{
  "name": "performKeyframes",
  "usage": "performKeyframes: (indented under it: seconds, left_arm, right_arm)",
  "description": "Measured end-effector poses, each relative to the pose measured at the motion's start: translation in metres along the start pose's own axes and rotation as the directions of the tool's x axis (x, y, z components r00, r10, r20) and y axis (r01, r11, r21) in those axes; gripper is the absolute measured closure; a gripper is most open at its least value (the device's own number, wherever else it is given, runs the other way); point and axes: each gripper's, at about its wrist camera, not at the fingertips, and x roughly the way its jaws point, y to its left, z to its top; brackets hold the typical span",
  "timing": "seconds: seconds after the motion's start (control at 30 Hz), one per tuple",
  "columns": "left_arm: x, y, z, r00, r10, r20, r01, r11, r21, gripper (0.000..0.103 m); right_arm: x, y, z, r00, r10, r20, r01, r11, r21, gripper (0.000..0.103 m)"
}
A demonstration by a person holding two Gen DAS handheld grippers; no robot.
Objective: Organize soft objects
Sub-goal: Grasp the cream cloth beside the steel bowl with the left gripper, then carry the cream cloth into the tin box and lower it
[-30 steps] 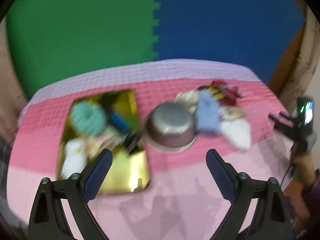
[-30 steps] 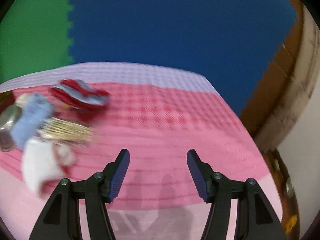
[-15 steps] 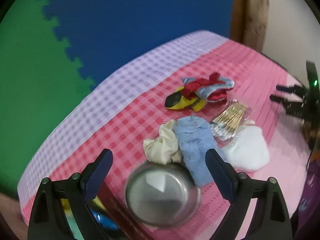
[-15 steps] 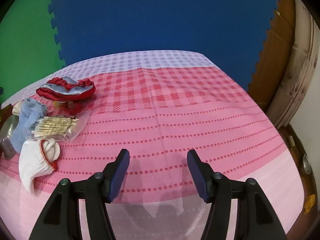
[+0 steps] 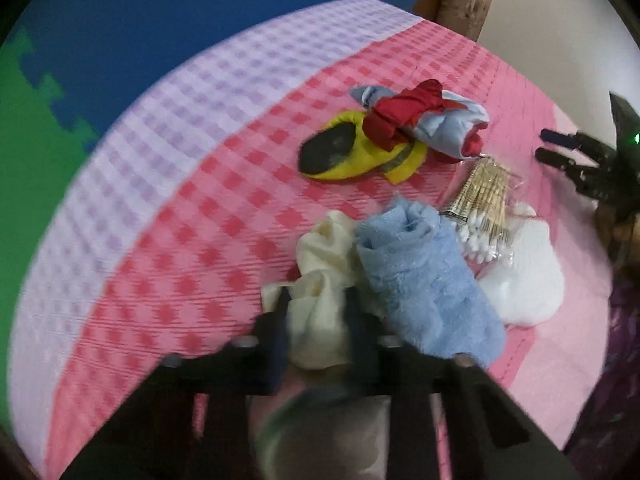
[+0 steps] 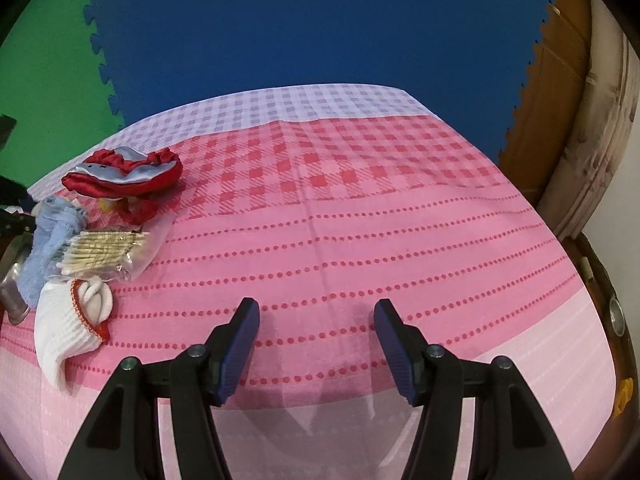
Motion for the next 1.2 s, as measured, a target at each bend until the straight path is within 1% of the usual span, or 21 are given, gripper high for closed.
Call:
performKeyframes:
  seconds: [0.03, 0.07, 0.1, 0.17, 0.2, 0.23, 0.27, 0.33, 0.4, 0.43, 0.53, 0.57, 0.67, 0.73, 0.8, 0.83, 0.87, 0.93, 0.97, 1.03, 1.2]
  left_arm:
    - [0.001, 0.002, 0.000, 1.000, -0.001, 0.004, 0.001, 1.000, -0.027, 0.095]
    - [-0.001, 0.003, -0.001, 1.000, -0.005, 0.019, 0.006, 0.998, -0.055, 0.096]
    - [-0.007, 0.007, -0.002, 0.999, -0.007, 0.051, 0.012, 0.995, -0.101, 0.097]
    - [-0.027, 0.015, -0.006, 0.990, 0.033, 0.136, -0.005, 0.980, -0.197, 0.097]
    - [-0.040, 0.020, -0.008, 0.982, 0.060, 0.177, -0.014, 0.968, -0.251, 0.097]
    - [-0.058, 0.022, -0.013, 0.970, 0.082, 0.228, -0.009, 0.952, -0.306, 0.097]
    - [-0.073, 0.023, -0.017, 0.959, 0.102, 0.266, -0.006, 0.940, -0.341, 0.097]
    - [-0.107, 0.018, -0.030, 0.933, 0.164, 0.321, -0.019, 0.912, -0.411, 0.097]
    - [-0.135, 0.010, -0.043, 0.912, 0.208, 0.353, -0.030, 0.894, -0.447, 0.097]
    - [-0.151, 0.005, -0.053, 0.902, 0.237, 0.361, -0.042, 0.880, -0.472, 0.097]
    - [-0.186, -0.007, -0.081, 0.880, 0.300, 0.368, -0.065, 0.844, -0.532, 0.097]
    - [-0.196, -0.010, -0.091, 0.876, 0.320, 0.361, -0.078, 0.832, -0.549, 0.097]
    - [-0.219, -0.019, -0.129, 0.872, 0.362, 0.330, -0.103, 0.794, -0.599, 0.097]
    - [-0.223, -0.021, -0.156, 0.885, 0.359, 0.296, -0.103, 0.771, -0.629, 0.097]
    - [-0.216, -0.021, -0.181, 0.896, 0.361, 0.260, -0.113, 0.749, -0.653, 0.097]
    - [-0.210, -0.022, -0.197, 0.903, 0.355, 0.241, -0.110, 0.733, -0.671, 0.097]
    - [-0.205, -0.020, -0.206, 0.906, 0.352, 0.234, -0.105, 0.724, -0.682, 0.097]
    - [-0.194, -0.020, -0.226, 0.911, 0.345, 0.225, -0.085, 0.692, -0.717, 0.097]
    - [-0.189, -0.019, -0.233, 0.912, 0.341, 0.227, -0.073, 0.681, -0.729, 0.097]
    - [-0.178, -0.022, -0.244, 0.912, 0.344, 0.222, -0.070, 0.665, -0.743, 0.097]
    - [-0.158, -0.024, -0.257, 0.917, 0.339, 0.208, -0.072, 0.654, -0.753, 0.097]
  right_arm:
    - [0.000, -0.001, 0.000, 1.000, 0.002, -0.001, -0.002, 1.000, 0.005, 0.042]
    - [0.001, -0.001, 0.001, 1.000, 0.002, -0.001, -0.002, 1.000, 0.009, 0.042]
    - [0.001, -0.003, 0.001, 1.000, 0.003, -0.001, -0.003, 1.000, 0.016, 0.042]
    - [0.002, -0.004, 0.001, 1.000, 0.000, -0.001, 0.000, 1.000, 0.025, 0.041]
    - [0.002, -0.003, 0.001, 1.000, -0.005, -0.001, 0.005, 1.000, 0.025, 0.041]
    - [0.003, -0.003, 0.001, 1.000, -0.007, -0.001, 0.007, 1.000, 0.023, 0.041]
    - [0.003, -0.002, 0.001, 1.000, -0.007, 0.000, 0.007, 1.000, 0.022, 0.041]
    - [0.003, -0.003, 0.001, 1.000, -0.007, 0.003, 0.007, 1.000, 0.027, 0.041]
    - [0.003, -0.004, 0.001, 1.000, -0.006, 0.004, 0.006, 1.000, 0.030, 0.041]
    - [0.003, -0.004, 0.001, 1.000, -0.008, 0.004, 0.008, 0.999, 0.031, 0.041]
    - [0.004, -0.004, 0.001, 1.000, -0.014, 0.004, 0.014, 0.999, 0.029, 0.040]
    - [0.004, -0.004, 0.001, 1.000, -0.014, 0.005, 0.013, 0.999, 0.030, 0.040]
    - [0.004, -0.004, 0.001, 1.000, -0.016, 0.007, 0.016, 0.999, 0.028, 0.040]
    - [0.004, -0.004, 0.001, 1.000, -0.019, 0.007, 0.019, 0.999, 0.027, 0.040]
    - [0.004, -0.004, 0.001, 1.000, -0.022, 0.006, 0.022, 0.999, 0.023, 0.040]
    - [0.004, -0.003, 0.001, 1.000, -0.025, 0.005, 0.025, 0.999, 0.020, 0.040]
    - [0.004, -0.003, 0.001, 1.000, -0.029, 0.005, 0.029, 0.999, 0.018, 0.040]
    - [0.005, -0.002, 0.002, 0.999, -0.033, 0.003, 0.033, 0.999, 0.012, 0.040]
    - [0.005, -0.002, 0.002, 0.999, -0.036, 0.001, 0.036, 0.999, 0.009, 0.040]
    - [0.005, -0.002, 0.002, 0.999, -0.039, -0.002, 0.039, 0.999, 0.003, 0.039]
    - [0.006, 0.000, 0.002, 0.998, -0.055, -0.003, 0.055, 0.998, -0.010, 0.037]
